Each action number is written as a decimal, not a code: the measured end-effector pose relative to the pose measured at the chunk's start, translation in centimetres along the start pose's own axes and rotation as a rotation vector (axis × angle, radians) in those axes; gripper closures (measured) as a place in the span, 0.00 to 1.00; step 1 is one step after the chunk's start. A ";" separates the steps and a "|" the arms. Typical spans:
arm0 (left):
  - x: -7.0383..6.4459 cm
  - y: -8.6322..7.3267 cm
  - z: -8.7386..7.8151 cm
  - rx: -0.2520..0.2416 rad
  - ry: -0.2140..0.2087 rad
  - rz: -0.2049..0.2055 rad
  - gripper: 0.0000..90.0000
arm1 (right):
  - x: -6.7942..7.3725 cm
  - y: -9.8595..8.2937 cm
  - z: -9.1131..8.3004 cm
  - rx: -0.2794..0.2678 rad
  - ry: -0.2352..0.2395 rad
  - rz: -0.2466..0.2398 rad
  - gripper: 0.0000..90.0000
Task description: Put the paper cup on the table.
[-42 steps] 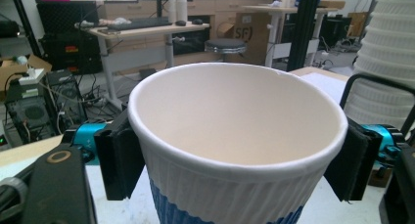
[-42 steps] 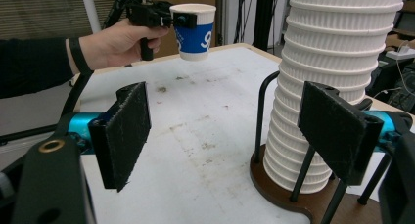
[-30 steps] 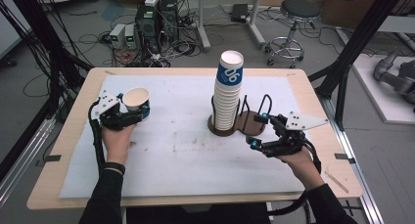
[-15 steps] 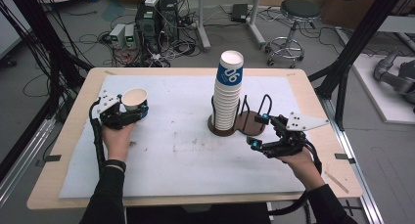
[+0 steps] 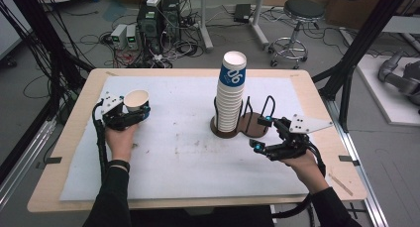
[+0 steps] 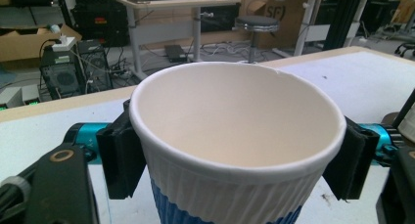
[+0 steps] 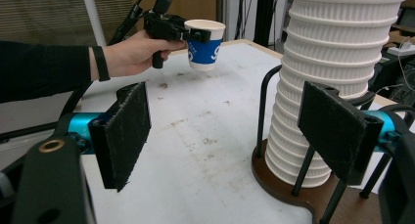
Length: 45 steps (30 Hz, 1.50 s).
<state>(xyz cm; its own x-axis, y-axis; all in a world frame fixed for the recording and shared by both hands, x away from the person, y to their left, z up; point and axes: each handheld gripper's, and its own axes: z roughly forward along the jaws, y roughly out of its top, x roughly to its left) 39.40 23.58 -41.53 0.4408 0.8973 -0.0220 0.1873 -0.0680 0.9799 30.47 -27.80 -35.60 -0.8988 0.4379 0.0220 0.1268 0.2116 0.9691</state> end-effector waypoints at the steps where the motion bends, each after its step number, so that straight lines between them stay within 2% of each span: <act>1: 0.0 0.0 0.1 0.000 -0.004 0.000 0.26 | 0.0 0.0 0.0 0.001 0.000 0.001 0.23; 11: 0.0 -0.2 0.1 -0.003 0.001 -0.013 0.27 | 0.1 0.0 0.0 -0.001 -0.001 0.000 0.23; 13: -0.2 -0.7 0.0 -0.022 0.016 -0.001 0.27 | 0.1 0.0 0.0 0.003 0.001 0.004 0.23; 17: -0.1 -1.6 -0.1 -0.007 0.022 -0.005 0.27 | 0.1 0.0 -0.1 -0.001 -0.002 0.000 0.23; 19: -0.1 -1.7 -0.1 0.000 0.021 -0.007 0.27 | 0.1 0.0 0.0 0.002 0.001 0.002 0.23; 22: 0.0 -1.8 0.0 -0.020 0.017 -0.016 0.27 | 0.1 0.0 0.0 0.003 -0.002 -0.002 0.23; 26: 0.2 -2.2 0.3 0.002 0.029 -0.019 0.26 | 0.1 0.0 0.1 0.004 0.000 -0.003 0.23; 28: 0.2 -2.3 0.4 -0.001 0.021 -0.025 0.25 | 0.1 0.0 0.0 0.002 -0.002 0.001 0.23; 34: 0.1 -2.5 0.6 0.041 0.026 -0.015 0.23 | 0.1 -0.1 0.0 0.001 0.000 0.001 0.23; 45: -0.3 -2.6 0.0 0.069 0.049 0.006 0.20 | 0.2 0.2 0.1 -0.002 0.004 -0.001 0.23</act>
<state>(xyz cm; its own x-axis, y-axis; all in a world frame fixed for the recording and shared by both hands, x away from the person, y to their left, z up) 38.77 23.47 -44.10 0.3986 0.9171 -0.0043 0.2451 -0.1020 0.9641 30.42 -27.56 -35.43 -0.9004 0.4345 0.0216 0.1247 0.2103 0.9697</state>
